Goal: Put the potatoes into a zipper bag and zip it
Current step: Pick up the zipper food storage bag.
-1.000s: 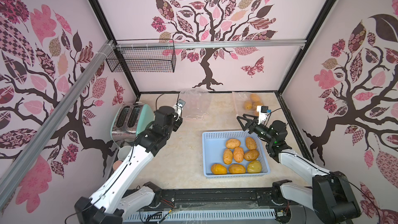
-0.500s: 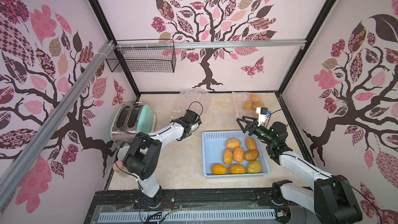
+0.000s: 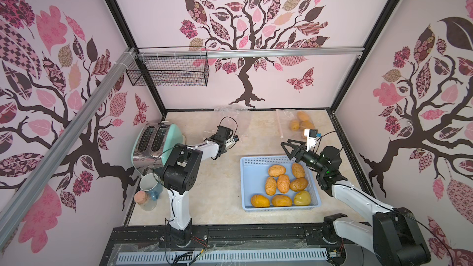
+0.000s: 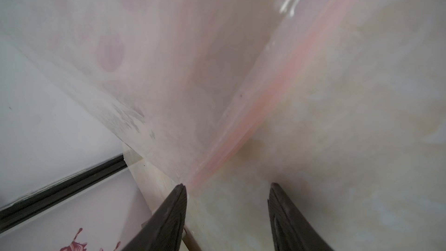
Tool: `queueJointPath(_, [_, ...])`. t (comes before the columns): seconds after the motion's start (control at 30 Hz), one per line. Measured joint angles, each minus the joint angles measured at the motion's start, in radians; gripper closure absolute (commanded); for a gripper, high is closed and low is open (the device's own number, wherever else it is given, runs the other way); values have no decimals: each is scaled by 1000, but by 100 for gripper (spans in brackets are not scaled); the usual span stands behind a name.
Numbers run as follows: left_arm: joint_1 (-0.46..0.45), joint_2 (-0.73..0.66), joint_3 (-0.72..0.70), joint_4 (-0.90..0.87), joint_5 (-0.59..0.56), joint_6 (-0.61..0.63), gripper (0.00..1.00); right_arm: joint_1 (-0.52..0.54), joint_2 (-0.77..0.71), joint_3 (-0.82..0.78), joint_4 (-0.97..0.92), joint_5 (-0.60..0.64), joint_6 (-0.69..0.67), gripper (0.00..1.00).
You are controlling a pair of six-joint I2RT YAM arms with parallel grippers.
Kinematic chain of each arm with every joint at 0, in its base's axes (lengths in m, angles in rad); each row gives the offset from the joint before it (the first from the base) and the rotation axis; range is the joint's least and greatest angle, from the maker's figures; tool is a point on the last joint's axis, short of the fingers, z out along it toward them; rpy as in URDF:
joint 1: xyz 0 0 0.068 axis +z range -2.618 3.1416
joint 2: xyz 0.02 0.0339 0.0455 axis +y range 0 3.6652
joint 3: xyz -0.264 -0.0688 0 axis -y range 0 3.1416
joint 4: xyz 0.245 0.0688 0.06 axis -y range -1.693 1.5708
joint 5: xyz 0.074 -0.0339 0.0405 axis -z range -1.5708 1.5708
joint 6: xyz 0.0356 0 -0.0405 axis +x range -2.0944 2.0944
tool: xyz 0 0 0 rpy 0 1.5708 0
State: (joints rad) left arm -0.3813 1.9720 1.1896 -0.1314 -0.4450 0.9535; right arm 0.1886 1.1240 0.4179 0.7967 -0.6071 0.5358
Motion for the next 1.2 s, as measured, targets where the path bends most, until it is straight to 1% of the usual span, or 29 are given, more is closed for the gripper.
queueJointPath(0.47, [2,31,30,138,13,38,48,0,0,0,0,0,0,21])
queueJointPath(0.73, [3,33,31,138,49,43,47,0,0,0,0,0,0,21])
queueJointPath(0.93, [4,34,31,148,65,44,48,0,0,0,0,0,0,21])
queueJointPath(1.2, [4,99,31,293,37,80,49,0,2,0,1,-1,3,21])
